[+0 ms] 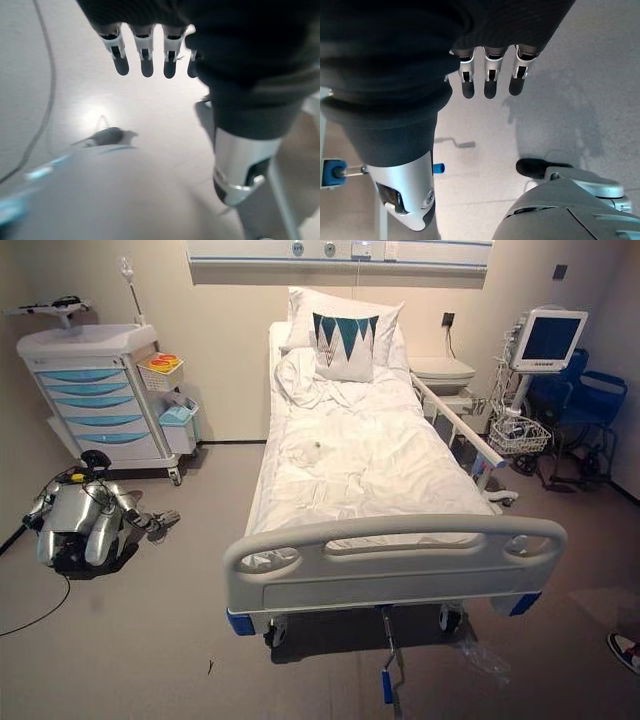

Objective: Raise the hospital bed

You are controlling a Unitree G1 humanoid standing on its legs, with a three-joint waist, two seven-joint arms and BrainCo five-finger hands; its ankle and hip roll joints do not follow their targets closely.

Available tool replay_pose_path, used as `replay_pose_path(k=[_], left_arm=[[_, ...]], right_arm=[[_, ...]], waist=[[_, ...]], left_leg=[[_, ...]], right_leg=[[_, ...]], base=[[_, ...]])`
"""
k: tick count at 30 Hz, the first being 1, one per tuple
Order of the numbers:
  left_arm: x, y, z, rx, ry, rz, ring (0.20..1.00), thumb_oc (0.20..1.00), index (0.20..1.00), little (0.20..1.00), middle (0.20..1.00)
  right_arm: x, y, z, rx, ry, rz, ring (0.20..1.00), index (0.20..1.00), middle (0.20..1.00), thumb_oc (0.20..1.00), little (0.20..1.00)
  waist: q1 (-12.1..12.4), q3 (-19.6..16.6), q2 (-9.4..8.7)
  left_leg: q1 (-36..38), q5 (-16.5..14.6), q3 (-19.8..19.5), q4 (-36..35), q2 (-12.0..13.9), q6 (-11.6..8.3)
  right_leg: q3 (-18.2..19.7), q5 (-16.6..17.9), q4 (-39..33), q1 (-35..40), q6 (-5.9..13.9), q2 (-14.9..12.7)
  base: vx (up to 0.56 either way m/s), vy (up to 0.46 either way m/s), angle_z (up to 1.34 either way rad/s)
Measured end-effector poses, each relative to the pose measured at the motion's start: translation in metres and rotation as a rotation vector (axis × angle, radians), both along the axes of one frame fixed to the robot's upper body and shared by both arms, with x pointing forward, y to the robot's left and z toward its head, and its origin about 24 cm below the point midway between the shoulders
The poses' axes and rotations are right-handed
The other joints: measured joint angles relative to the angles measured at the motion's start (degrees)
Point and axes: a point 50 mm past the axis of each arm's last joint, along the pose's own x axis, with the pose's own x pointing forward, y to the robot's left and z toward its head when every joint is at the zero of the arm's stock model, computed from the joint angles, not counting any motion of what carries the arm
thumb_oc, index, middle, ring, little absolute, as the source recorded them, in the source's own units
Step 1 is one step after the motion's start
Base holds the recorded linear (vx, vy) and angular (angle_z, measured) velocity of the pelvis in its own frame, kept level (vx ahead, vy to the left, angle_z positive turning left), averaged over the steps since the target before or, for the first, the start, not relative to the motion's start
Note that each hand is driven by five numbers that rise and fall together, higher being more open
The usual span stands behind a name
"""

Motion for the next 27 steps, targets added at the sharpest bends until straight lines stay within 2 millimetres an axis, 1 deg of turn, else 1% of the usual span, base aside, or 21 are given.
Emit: replay_pose_path(k=[1,2,5,10,11,14,15,16,17,18,20,21,22,23,24,25,26,27], left_arm=[[0.002,0.000,0.000,-0.001,-0.006,0.009,1.000,1.000,1.000,1.000,1.000],[0.004,0.000,0.001,-0.004,-0.015,0.023,1.000,1.000,1.000,1.000,1.000],[0.010,0.000,0.002,0.000,-0.032,0.022,1.000,1.000,1.000,1.000,1.000],[0.016,-0.003,0.002,-0.005,-0.047,0.018,1.000,1.000,1.000,1.000,1.000],[0.017,-0.003,0.002,-0.007,-0.050,0.018,1.000,1.000,1.000,1.000,1.000],[0.024,-0.006,0.004,-0.012,-0.076,0.010,1.000,1.000,1.000,1.000,1.000],[0.026,-0.006,0.004,-0.012,-0.084,0.008,1.000,1.000,1.000,1.000,1.000],[0.037,-0.008,0.007,-0.013,-0.118,0.009,1.000,1.000,1.000,1.000,1.000],[0.053,-0.010,0.012,-0.013,-0.173,0.006,1.000,1.000,1.000,1.000,1.000],[0.064,-0.011,0.015,-0.012,-0.200,-0.007,1.000,1.000,1.000,1.000,1.000],[0.093,-0.014,0.024,-0.015,-0.273,-0.009,1.000,1.000,1.000,1.000,1.000],[0.098,-0.015,0.027,-0.015,-0.290,-0.001,1.000,1.000,1.000,1.000,1.000],[0.105,-0.016,0.030,-0.006,-0.313,-0.021,1.000,1.000,1.000,1.000,1.000],[0.115,-0.015,0.035,0.000,-0.343,-0.032,1.000,1.000,1.000,1.000,1.000],[0.126,-0.016,0.040,0.004,-0.374,-0.030,1.000,1.000,1.000,1.000,1.000],[0.133,-0.016,0.045,0.007,-0.403,-0.032,1.000,1.000,1.000,1.000,1.000],[0.137,-0.017,0.048,0.005,-0.425,-0.032,1.000,1.000,1.000,1.000,1.000],[0.145,-0.018,0.054,0.001,-0.469,-0.028,1.000,1.000,1.000,1.000,1.000]], right_arm=[[0.006,0.000,0.001,0.000,-0.016,0.005,1.000,1.000,1.000,1.000,1.000],[0.013,0.001,0.003,0.002,-0.043,0.009,1.000,1.000,1.000,1.000,1.000],[0.032,0.003,0.008,0.008,-0.112,0.030,1.000,1.000,1.000,1.000,1.000],[0.043,0.004,0.011,0.007,-0.143,0.042,1.000,1.000,1.000,1.000,1.000],[0.047,0.004,0.012,0.006,-0.153,0.045,1.000,1.000,1.000,1.000,1.000],[0.070,0.004,0.021,0.002,-0.239,0.062,1.000,1.000,1.000,1.000,1.000],[0.071,0.004,0.022,-0.001,-0.243,0.054,1.000,1.000,1.000,1.000,1.000],[0.082,0.005,0.025,-0.010,-0.265,0.061,1.000,1.000,1.000,1.000,1.000],[0.100,0.006,0.032,-0.024,-0.304,0.090,1.000,1.000,1.000,1.000,1.000],[0.119,0.007,0.041,-0.031,-0.359,0.105,1.000,1.000,1.000,1.000,1.000],[0.149,0.008,0.058,-0.041,-0.444,0.118,1.000,1.000,1.000,1.000,1.000],[0.162,0.011,0.065,-0.045,-0.480,0.126,1.000,1.000,1.000,1.000,1.000],[0.169,0.013,0.070,-0.048,-0.502,0.136,1.000,1.000,1.000,1.000,1.000],[0.185,0.015,0.081,-0.051,-0.554,0.138,1.000,1.000,1.000,1.000,1.000],[0.199,0.018,0.092,-0.055,-0.601,0.140,1.000,1.000,1.000,1.000,1.000],[0.208,0.019,0.100,-0.056,-0.636,0.138,1.000,1.000,1.000,1.000,1.000],[0.210,0.019,0.102,-0.060,-0.644,0.135,1.000,1.000,1.000,1.000,1.000],[0.221,0.021,0.113,-0.063,-0.690,0.125,1.000,1.000,1.000,1.000,1.000]], waist=[[0.0,0.7,0.30],[0.0,1.4,0.10],[-0.1,3.2,0.72],[0.0,3.6,1.28],[0.0,3.6,1.28],[-0.1,4.2,1.16],[-0.2,4.4,1.09],[0.4,5.2,1.15],[0.0,5.7,1.27],[0.1,7.6,1.36],[0.1,11.8,1.74],[0.3,13.1,2.13],[0.1,13.5,2.36],[0.4,15.1,2.19],[0.4,16.9,2.54],[0.2,18.3,2.76],[-0.1,19.0,2.85],[0.2,20.3,3.22]], left_leg=[[-0.6,0.1,0.0,0.0,0.0,0.04],[-0.7,0.1,0.1,0.0,0.0,-0.05],[-0.7,0.2,0.2,0.0,-0.1,-0.25],[-0.6,0.1,0.0,0.0,0.0,-0.35],[-0.6,0.1,-0.1,0.0,0.0,-0.34],[-0.8,0.1,-0.1,0.2,-0.2,-0.30],[-1.2,0.1,-0.2,0.4,-0.2,-0.30],[-3.1,0.3,-0.2,1.1,-0.2,-0.29],[-7.4,-0.2,-0.4,4.1,-0.1,-0.26],[-9.2,0.2,-0.5,5.0,-0.3,-0.07],[-12.6,0.9,-0.7,6.4,-0.4,0.06],[-13.6,1.3,-0.6,7.1,-0.2,-0.04],[-16.2,0.8,-0.9,9.0,-0.3,-0.25],[-19.0,-0.1,-0.9,10.0,-0.2,-0.07],[-21.2,0.7,-1.1,10.2,-0.3,0.07],[-23.0,1.3,-1.3,10.4,-0.5,0.10],[-24.1,1.6,-1.4,10.5,-0.5,0.05],[-26.8,2.0,-1.4,10.9,-0.7,0.14]], right_leg=[[0.0,0.1,0.1,-0.6,0.00,0.0],[0.1,0.1,0.2,-0.8,0.00,0.0],[0.2,0.1,0.1,-0.8,-0.05,0.0],[0.2,0.2,0.2,-0.7,-0.25,0.1],[0.2,0.2,0.2,-0.7,-0.24,0.1],[0.2,0.2,0.3,-1.0,-0.21,0.2],[0.3,0.1,0.2,-1.2,-0.03,0.1],[0.0,0.3,0.9,-2.6,-0.10,0.2],[0.0,-0.1,3.4,-7.5,-0.01,-0.2],[0.1,0.3,4.2,-8.6,-0.28,-0.2],[0.3,1.4,5.0,-11.8,-0.59,-0.3],[0.2,1.6,5.9,-13.3,-0.66,-0.3],[0.6,0.8,7.8,-16.2,-0.68,-0.5],[0.8,0.1,10.6,-19.7,-1.31,-0.9],[0.8,0.3,12.4,-22.4,-1.17,-1.0],[0.9,0.2,14.0,-24.8,-1.32,-1.2],[1.0,0.1,14.9,-26.3,-1.44,-1.3],[1.1,-0.1,16.6,-29.6,-1.65,-1.5]], base=[[-0.04,-0.024,-0.03],[0.00,0.000,0.00],[0.00,0.000,0.00],[0.01,-0.006,0.00],[-0.05,-0.017,-0.01],[-0.09,-0.006,0.00],[-0.23,-0.010,0.00],[-0.33,-0.019,-0.01],[-0.42,-0.028,-0.03],[-0.19,-0.018,-0.04],[-0.24,-0.020,-0.01],[-0.26,-0.020,-0.01],[-0.15,-0.011,-0.13],[-0.17,-0.013,-0.15],[-0.17,-0.019,-0.10],[-0.16,-0.029,0.02],[-0.09,-0.027,0.02],[-0.05,-0.018,0.02]])
